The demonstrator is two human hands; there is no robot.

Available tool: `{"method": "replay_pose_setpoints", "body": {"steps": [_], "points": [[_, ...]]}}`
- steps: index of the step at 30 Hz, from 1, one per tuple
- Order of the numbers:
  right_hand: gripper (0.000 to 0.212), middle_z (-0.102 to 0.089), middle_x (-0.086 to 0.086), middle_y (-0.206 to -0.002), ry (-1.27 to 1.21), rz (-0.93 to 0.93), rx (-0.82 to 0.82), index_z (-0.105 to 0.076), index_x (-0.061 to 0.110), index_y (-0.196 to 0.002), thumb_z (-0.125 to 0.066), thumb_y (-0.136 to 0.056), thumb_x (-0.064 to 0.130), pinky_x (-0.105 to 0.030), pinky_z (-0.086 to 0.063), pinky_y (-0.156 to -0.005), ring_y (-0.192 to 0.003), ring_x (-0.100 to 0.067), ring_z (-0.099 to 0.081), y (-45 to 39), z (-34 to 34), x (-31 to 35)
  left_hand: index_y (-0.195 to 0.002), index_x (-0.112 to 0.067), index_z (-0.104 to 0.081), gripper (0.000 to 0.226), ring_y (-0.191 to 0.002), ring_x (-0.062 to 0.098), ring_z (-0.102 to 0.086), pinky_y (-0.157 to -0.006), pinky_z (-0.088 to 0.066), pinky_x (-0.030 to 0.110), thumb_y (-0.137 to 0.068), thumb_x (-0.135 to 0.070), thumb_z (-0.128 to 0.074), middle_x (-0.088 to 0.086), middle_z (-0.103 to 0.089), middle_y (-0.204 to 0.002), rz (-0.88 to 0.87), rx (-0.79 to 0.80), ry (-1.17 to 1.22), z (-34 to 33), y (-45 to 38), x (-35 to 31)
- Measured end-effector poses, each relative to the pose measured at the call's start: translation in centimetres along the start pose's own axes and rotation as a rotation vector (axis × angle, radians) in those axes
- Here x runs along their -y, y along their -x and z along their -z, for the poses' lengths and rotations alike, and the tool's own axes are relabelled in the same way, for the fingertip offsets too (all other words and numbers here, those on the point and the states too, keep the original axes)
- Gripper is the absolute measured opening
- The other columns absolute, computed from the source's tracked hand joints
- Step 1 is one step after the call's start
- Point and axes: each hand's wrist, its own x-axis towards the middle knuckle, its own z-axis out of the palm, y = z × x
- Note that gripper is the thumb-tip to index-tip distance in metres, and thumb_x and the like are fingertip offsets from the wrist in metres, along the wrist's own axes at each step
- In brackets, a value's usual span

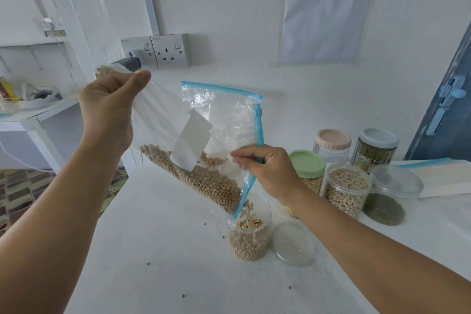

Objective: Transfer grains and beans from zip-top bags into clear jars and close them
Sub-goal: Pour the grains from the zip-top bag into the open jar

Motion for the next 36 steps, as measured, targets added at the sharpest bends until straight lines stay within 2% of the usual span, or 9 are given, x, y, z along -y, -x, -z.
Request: {"method": "replay_pose_setpoints", "body": {"steps": [4, 15, 20, 25, 36], "points": [[0.02, -0.078, 0.002, -0.104, -0.002, 0.006, 0.003, -0.083, 0.017, -0.1, -0.075, -0.092, 0.001, -0.022, -0.055, -0.092, -0.101, -0.013, -0.072, 0.02, 0.05, 0.01, -0.066, -0.029, -0.081, 0.022, -0.088, 0.011, -0.07, -0.113, -0.051, 0.043, -0.082, -0.015, -0.088, -0.012, -0.075, -0.075, -0.001, 0.004, 0.005, 0.12, -0.02, 0.2], [0.021, -0.079, 0.004, -0.103, 0.004, 0.014, 0.001, -0.083, 0.015, -0.101, -0.074, -0.092, -0.001, -0.021, -0.055, -0.09, -0.099, -0.01, -0.072, -0.1, 0.02, 0.11, -0.066, -0.028, -0.08, 0.023, -0.084, 0.012, -0.065, -0.11, -0.052, 0.039, -0.083, -0.014, -0.088, -0.013, -0.072, -0.072, -0.021, 0.01, 0.012, -0.07, -0.27, 0.11], [0.019, -0.078, 0.004, -0.104, 0.006, 0.009, -0.005, -0.083, 0.017, -0.102, -0.075, -0.093, 0.002, -0.024, -0.056, -0.094, -0.102, -0.013, -0.072, 0.03, 0.1, 0.13, -0.067, -0.027, -0.079, 0.021, -0.081, 0.012, -0.062, -0.099, -0.053, 0.03, -0.081, -0.015, -0.089, -0.013, -0.07, -0.071, -0.048, 0.049, 0.008, -0.16, -0.65, 0.03], [0.022, -0.079, 0.005, -0.103, 0.005, 0.01, 0.0, -0.082, 0.019, -0.1, -0.073, -0.093, 0.0, -0.021, -0.055, -0.092, -0.1, -0.01, -0.072, 0.3, 0.44, 0.14, -0.066, -0.028, -0.08, 0.023, -0.083, 0.013, -0.063, -0.106, -0.053, 0.033, -0.082, -0.013, -0.088, -0.013, -0.07, -0.071, -0.055, 0.054, 0.012, -0.6, -0.58, 0.23], [0.02, -0.078, 0.004, -0.104, 0.015, 0.004, 0.009, -0.083, 0.018, -0.102, -0.074, -0.093, 0.003, -0.022, -0.055, -0.092, -0.1, -0.012, -0.07, 0.31, 0.41, 0.06, -0.065, -0.028, -0.08, 0.023, -0.082, 0.011, -0.063, -0.103, -0.053, 0.03, -0.082, -0.014, -0.088, -0.014, -0.069, -0.071, -0.05, 0.057, 0.017, -0.65, -0.65, 0.33]]}}
